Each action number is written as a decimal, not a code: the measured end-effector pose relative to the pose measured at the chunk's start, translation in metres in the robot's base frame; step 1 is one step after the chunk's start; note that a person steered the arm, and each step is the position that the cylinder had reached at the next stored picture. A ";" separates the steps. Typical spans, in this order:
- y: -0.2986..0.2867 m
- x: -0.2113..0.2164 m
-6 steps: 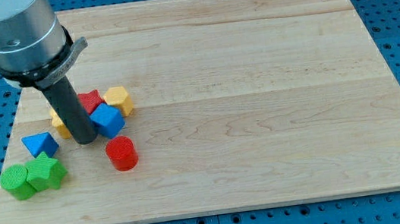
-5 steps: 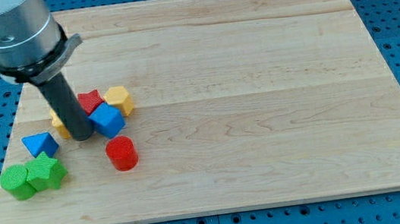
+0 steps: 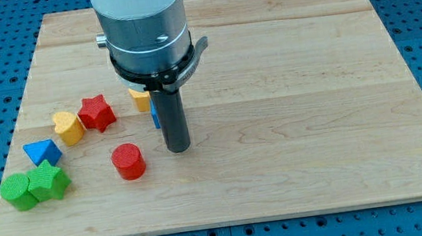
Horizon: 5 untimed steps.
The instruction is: Nudge the yellow heart a bit left
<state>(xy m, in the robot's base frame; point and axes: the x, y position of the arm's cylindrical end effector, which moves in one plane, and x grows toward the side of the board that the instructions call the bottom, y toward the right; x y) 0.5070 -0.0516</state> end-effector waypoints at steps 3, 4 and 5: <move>-0.046 -0.018; -0.079 -0.018; -0.100 -0.025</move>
